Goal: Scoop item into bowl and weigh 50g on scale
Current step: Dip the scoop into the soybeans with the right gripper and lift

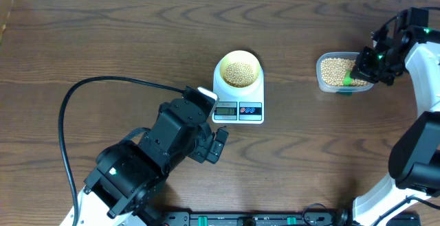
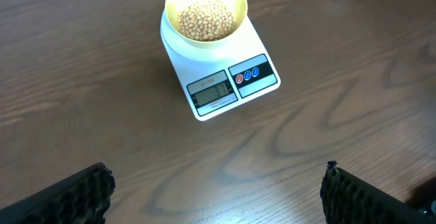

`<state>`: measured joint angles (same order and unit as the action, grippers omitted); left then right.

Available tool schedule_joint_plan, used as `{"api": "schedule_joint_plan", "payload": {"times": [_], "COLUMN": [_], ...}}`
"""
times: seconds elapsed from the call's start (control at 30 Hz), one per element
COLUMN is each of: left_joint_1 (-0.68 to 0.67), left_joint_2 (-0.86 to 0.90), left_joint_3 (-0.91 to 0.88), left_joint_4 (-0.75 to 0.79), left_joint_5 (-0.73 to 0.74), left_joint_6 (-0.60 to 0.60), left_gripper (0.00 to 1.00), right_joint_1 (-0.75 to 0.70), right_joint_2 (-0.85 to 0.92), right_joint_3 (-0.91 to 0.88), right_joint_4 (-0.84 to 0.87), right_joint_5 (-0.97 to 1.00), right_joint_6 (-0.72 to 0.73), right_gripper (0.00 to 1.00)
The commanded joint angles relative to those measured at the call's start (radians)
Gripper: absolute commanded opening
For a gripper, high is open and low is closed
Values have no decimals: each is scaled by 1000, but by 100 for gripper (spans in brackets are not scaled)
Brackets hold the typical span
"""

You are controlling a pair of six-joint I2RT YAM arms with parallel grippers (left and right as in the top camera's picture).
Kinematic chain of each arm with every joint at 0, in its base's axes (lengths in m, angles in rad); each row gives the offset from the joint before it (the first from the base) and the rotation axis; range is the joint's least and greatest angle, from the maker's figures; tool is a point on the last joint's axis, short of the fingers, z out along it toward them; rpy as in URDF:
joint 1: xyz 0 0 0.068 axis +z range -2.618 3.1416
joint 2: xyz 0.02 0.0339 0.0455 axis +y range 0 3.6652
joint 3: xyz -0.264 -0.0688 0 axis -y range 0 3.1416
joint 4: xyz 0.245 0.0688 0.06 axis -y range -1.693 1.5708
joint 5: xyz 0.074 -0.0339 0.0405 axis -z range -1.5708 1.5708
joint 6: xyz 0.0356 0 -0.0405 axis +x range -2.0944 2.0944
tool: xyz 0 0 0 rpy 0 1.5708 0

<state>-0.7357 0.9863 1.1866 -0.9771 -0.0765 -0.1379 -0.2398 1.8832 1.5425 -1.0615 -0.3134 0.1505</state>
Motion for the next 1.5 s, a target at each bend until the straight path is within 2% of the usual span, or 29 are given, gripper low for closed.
{"api": "schedule_joint_plan", "payload": {"times": [0.0,0.27,0.47,0.93,1.47], "left_joint_1": [-1,-1,-1,-1,-1], "left_joint_2": [-1,-1,-1,-1,-1], "left_joint_3": [20,20,20,20,20], "left_joint_4": [-3,-3,-3,-3,-3], "left_joint_5": [6,6,6,6,6], "left_joint_6": [-6,-6,-6,-6,-6], "left_gripper": [99,99,99,99,99], "right_joint_1": [-6,-11,-42,-180,-256], "right_joint_2": [-13,-11,-11,-10,-7], "right_joint_3": [-14,-87,-148,-171,-260], "right_joint_4": [3,70,156,154,246], "right_joint_5": [-104,-159,-278,-529,-711], "right_joint_6": [-57,-63,-77,-166,-178], "right_gripper": [1,1,1,1,1]}}
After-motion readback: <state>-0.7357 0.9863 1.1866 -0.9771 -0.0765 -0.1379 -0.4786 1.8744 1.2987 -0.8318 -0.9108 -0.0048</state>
